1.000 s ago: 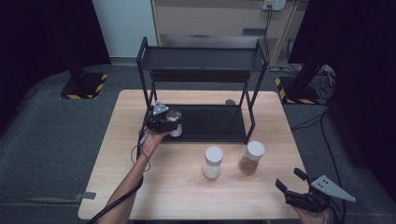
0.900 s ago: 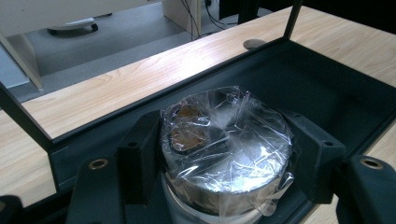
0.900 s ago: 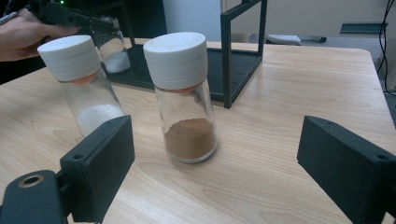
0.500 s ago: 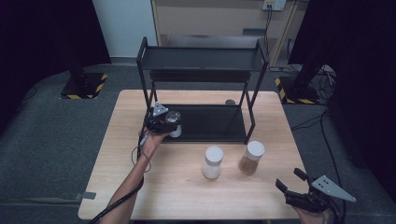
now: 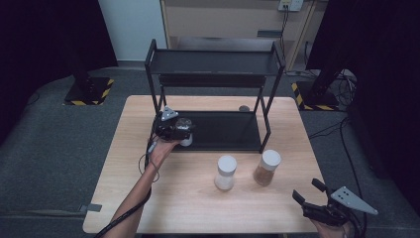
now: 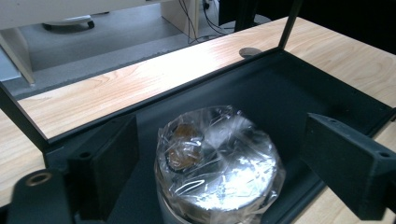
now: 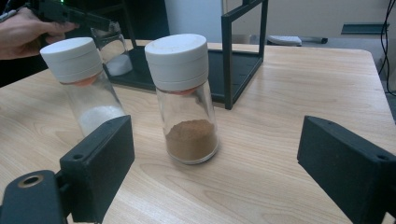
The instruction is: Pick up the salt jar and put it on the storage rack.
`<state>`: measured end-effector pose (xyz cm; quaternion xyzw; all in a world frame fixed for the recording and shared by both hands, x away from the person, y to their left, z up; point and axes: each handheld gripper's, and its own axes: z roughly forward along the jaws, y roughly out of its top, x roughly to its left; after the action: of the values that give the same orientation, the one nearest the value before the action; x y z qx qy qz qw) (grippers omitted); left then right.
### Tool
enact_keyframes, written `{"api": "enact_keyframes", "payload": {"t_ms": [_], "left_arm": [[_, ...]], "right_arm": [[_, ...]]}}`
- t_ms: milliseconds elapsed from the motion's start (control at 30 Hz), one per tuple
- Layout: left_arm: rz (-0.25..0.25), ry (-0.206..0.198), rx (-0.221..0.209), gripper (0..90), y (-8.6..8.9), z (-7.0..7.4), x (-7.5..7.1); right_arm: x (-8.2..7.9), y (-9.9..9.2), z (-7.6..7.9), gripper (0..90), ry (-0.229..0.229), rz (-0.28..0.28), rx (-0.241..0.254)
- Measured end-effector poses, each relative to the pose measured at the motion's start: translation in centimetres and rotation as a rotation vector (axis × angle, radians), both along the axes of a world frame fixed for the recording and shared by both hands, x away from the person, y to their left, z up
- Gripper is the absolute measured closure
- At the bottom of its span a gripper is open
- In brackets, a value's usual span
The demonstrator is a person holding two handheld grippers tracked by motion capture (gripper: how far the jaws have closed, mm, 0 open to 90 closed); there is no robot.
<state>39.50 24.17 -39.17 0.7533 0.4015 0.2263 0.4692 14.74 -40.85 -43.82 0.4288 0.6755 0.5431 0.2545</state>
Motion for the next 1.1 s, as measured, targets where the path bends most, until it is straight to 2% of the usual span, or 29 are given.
{"api": "enact_keyframes", "payload": {"t_ms": [100, 133, 233, 300, 433, 500, 533, 800, 900, 1000, 1100], "left_arm": [[-0.001, -0.008, -0.002, 8.9, 0.2, 0.4, -0.2], [-0.023, -0.015, -0.014, 8.4, 0.6, 0.9, -0.3], [-0.034, -0.030, -0.008, 8.0, 0.8, 1.4, -0.6], [-0.058, -0.024, -0.011, 6.8, 1.2, 2.5, -0.7], [-0.086, -0.030, -0.013, 6.5, 1.7, 3.5, -1.0], [-0.120, -0.028, -0.030, 6.1, 2.2, 4.3, -1.3], [-0.120, -0.028, -0.030, 5.7, 2.2, 4.3, -1.3], [-0.164, -0.056, -0.011, 5.2, 2.7, 6.3, -3.3], [-0.182, -0.070, -0.032, 4.9, 3.2, 6.5, -4.1], [-0.194, -0.088, -0.019, 4.7, 3.4, 6.7, -5.0], [-0.209, -0.101, -0.036, 4.7, 3.9, 6.8, -5.9]], "right_arm": [[0.0, 0.0, 0.0, 11.5, 0.002, 0.001, 0.002], [0.0, 0.0, 0.0, 11.4, 0.002, 0.002, 0.001], [0.0, 0.0, 0.0, 11.3, 0.004, 0.003, 0.000], [0.0, 0.0, 0.0, 11.3, 0.004, 0.003, 0.001], [0.1, 0.0, 0.0, 11.3, 0.005, 0.003, 0.002], [0.0, 0.0, 0.0, 11.3, 0.004, 0.003, 0.001], [0.0, 0.0, 0.0, 11.3, 0.003, 0.003, 0.000], [0.1, 0.1, 0.1, 11.2, 0.004, 0.003, 0.000], [0.0, 0.1, 0.1, 11.2, 0.004, 0.003, 0.000], [0.0, 0.1, 0.1, 11.0, 0.003, 0.002, -0.002], [0.0, 0.1, 0.1, 11.0, 0.004, 0.003, -0.001]]}}
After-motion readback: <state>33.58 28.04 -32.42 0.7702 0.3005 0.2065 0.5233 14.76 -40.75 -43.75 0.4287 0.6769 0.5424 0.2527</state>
